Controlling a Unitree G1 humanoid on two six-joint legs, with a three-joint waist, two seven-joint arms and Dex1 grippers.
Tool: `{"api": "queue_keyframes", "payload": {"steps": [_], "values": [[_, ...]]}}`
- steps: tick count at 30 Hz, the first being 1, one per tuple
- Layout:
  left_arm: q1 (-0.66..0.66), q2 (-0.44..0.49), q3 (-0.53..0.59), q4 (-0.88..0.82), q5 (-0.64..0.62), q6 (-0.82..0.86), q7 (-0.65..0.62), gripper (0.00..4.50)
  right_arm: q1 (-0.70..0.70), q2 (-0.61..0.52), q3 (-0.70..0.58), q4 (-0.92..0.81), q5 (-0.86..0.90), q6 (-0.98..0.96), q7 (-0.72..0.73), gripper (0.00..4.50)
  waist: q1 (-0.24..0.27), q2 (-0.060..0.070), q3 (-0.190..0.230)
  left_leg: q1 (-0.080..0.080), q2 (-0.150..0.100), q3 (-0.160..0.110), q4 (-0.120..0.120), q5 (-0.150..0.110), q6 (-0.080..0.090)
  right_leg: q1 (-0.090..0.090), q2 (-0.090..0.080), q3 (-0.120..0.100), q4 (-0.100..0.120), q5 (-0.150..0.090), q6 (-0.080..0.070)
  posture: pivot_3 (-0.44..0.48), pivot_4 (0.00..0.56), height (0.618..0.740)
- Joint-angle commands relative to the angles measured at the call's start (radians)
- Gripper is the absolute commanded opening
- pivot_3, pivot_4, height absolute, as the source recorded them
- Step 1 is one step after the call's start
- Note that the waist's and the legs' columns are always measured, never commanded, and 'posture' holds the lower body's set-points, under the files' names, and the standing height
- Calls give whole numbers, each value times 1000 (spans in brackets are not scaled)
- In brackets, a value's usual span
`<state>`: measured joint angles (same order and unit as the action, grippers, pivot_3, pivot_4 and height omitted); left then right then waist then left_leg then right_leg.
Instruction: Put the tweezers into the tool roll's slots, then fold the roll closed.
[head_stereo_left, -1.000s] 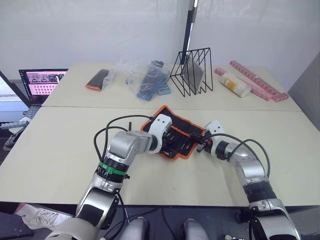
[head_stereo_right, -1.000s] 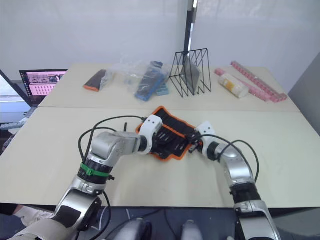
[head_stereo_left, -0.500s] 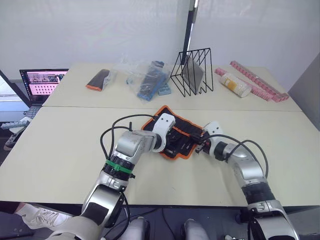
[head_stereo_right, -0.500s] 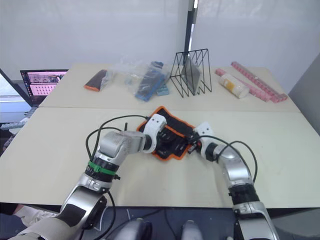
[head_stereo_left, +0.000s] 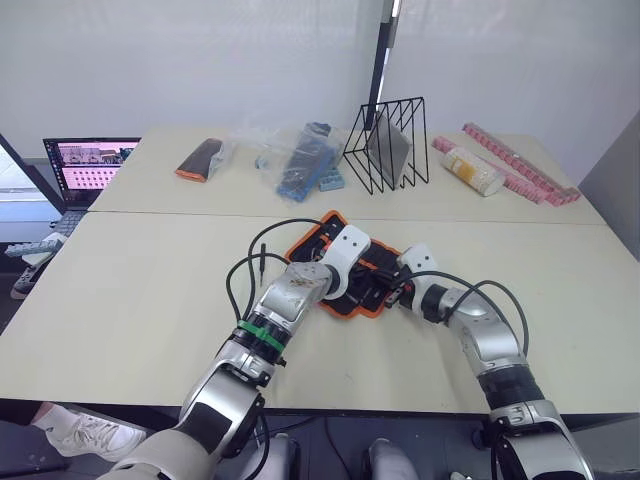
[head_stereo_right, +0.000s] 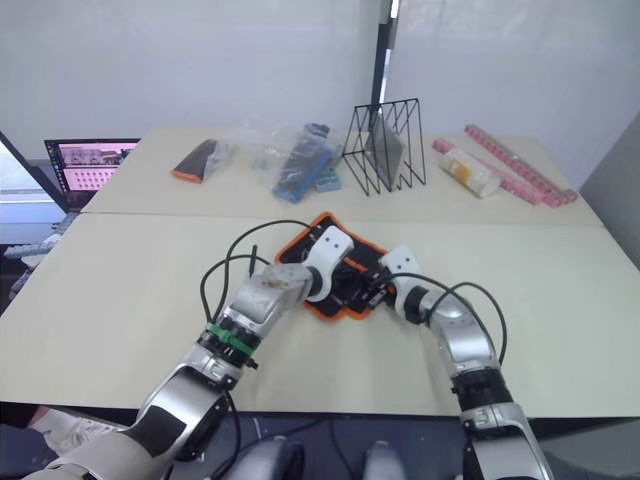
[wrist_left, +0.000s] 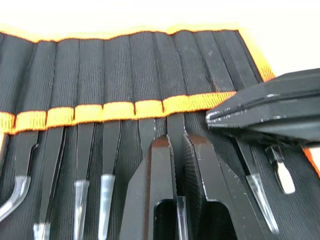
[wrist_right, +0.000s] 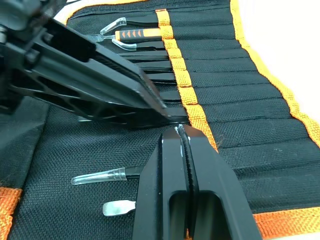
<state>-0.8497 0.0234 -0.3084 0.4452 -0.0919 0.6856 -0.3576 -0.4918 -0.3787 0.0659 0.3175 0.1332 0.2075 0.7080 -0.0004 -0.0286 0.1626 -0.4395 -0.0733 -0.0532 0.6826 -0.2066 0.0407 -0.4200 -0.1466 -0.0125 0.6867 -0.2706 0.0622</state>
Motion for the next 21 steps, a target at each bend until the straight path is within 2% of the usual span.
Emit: {"api": "queue_keyframes", "payload": {"steps": [1,12,17,19,21], "values": [[-24,-25,34,61,31,-42,48,9,28,-7,10,7,-17,15,-4,0,1,0,0,0,0,0,0,0,0,0,0,0,0,0,0,0,150,687],[-42,-98,113,207,27,-107,84,9,66,-2,15,-22,-15,24,-13,0,12,0,-1,2,0,0,3,0,1,3,0,-1,1,1,2,0,150,687],[-20,-81,139,161,-12,-54,10,9,67,-4,13,-22,-15,24,-14,0,9,0,-1,10,0,-1,3,-1,2,13,0,-2,-1,0,2,0,150,687],[9,-56,155,102,-40,-7,-32,856,63,-6,12,-19,-14,23,-14,0,4,0,-1,10,0,-1,3,-1,3,14,0,-2,-2,0,2,0,150,687],[43,-21,157,20,-55,43,-62,1421,59,-8,8,-16,-13,20,-14,0,-2,0,-1,11,0,-1,2,-2,4,14,0,-2,-2,0,2,0,150,687]]}}
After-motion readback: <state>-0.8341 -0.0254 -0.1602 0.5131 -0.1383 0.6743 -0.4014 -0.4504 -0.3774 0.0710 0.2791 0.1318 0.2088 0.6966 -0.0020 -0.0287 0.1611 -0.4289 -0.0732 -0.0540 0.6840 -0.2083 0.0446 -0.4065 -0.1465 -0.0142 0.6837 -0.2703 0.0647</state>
